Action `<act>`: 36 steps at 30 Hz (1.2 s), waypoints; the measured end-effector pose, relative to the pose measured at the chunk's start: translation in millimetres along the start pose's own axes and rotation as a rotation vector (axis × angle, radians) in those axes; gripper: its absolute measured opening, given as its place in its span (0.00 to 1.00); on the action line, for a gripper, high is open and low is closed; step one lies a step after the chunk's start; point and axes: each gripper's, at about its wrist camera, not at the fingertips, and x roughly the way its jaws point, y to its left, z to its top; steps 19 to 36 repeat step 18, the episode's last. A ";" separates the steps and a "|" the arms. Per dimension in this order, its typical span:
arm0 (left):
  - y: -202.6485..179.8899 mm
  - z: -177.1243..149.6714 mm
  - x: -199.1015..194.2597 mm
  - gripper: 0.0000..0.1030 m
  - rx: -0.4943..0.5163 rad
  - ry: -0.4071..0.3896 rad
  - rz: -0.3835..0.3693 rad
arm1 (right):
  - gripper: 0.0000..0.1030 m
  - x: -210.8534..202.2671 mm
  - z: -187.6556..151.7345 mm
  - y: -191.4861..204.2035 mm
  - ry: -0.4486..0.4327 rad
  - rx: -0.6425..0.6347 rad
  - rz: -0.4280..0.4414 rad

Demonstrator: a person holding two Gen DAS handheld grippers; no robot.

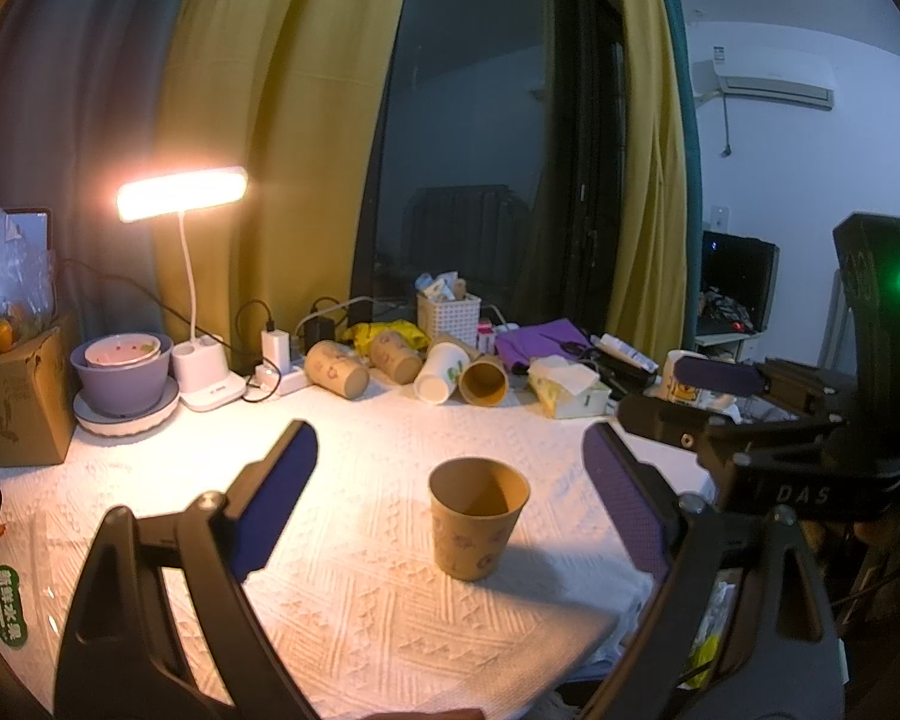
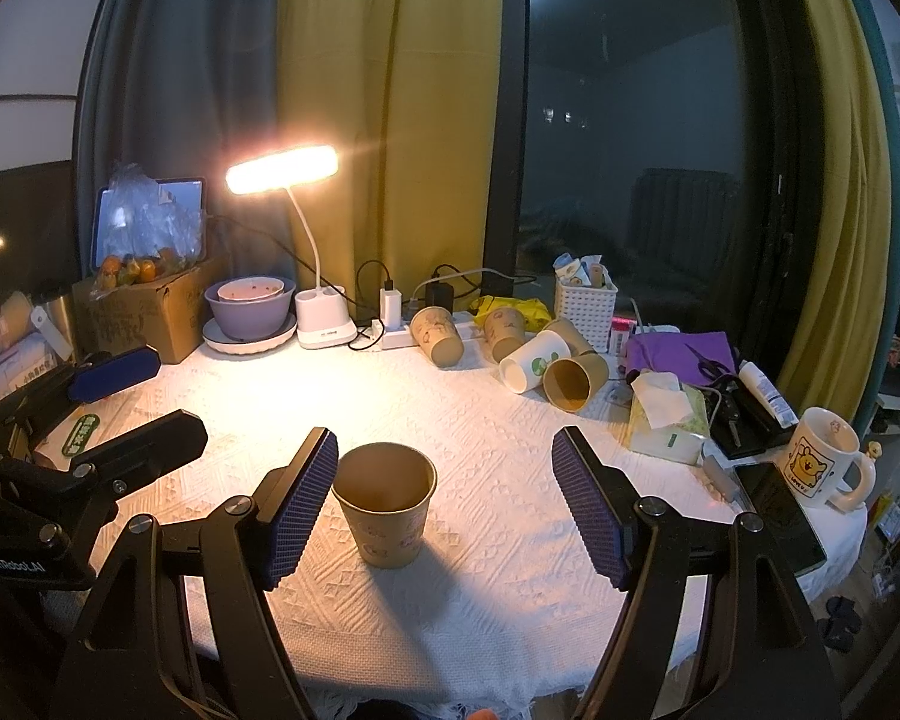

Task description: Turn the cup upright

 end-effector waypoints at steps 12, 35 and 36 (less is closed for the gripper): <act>-0.3 -1.2 -0.3 0.88 -0.001 0.001 -0.001 | 0.75 0.1 0.9 -0.9 -0.001 0.000 0.001; 1.4 -6.9 -4.0 0.88 -0.012 -0.006 -0.022 | 0.75 0.4 0.3 0.4 0.001 -0.002 0.002; 1.4 -6.9 -4.0 0.88 -0.012 -0.006 -0.022 | 0.75 0.4 0.3 0.4 0.001 -0.002 0.002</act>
